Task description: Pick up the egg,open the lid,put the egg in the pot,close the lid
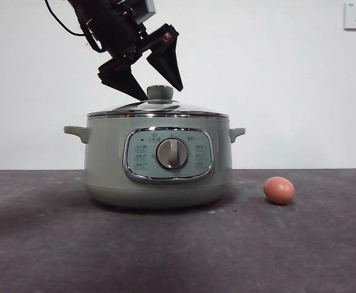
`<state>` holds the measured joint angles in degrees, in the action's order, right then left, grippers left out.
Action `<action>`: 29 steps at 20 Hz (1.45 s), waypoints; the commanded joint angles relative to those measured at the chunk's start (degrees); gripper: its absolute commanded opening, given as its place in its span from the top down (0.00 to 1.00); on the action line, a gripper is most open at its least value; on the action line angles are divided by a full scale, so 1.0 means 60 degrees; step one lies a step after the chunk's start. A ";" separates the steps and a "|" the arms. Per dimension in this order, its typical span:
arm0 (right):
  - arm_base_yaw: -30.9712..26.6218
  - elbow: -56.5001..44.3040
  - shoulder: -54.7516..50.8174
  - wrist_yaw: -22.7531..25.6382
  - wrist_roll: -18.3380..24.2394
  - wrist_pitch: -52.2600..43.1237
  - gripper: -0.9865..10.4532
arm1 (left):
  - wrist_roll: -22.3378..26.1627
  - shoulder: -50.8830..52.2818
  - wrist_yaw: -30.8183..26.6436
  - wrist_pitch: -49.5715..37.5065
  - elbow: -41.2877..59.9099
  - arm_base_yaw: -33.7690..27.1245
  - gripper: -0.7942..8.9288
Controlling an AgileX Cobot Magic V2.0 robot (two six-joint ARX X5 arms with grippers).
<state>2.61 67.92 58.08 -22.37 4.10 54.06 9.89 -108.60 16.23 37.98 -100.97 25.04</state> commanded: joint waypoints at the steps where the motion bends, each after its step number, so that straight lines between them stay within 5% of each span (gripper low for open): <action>1: 0.0007 0.0051 -0.0022 -0.0029 0.0000 -0.0022 0.34 | 0.0098 -0.0160 -0.0244 -0.0073 -0.0025 0.0087 0.23; 4: 0.0007 0.0051 -0.0022 -0.0025 0.0000 -0.0018 0.34 | 0.0011 -0.0160 -0.0284 -0.0047 -0.0025 0.0095 0.56; 11: 0.0007 0.0051 -0.0022 -0.0025 0.0000 -0.0025 0.34 | -0.0117 -0.0160 -0.0197 -0.0051 -0.0025 0.0095 0.79; 14: 0.0007 0.0051 -0.0022 -0.0025 0.0000 -0.0025 0.34 | -0.0142 -0.0160 -0.0175 -0.0047 -0.0029 0.0095 0.80; 16: 0.0007 0.0051 -0.0022 -0.0025 0.0000 -0.0015 0.34 | -0.0157 -0.0160 -0.0175 -0.0040 -0.0025 0.0095 0.94; 29: 0.0011 0.0051 0.0226 0.0102 0.0000 -0.0251 0.34 | -0.0211 0.0911 -0.0142 -0.0106 -0.0586 0.0044 0.93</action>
<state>2.61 67.92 59.27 -21.85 4.10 53.04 8.93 -105.12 14.55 39.70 -103.20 25.43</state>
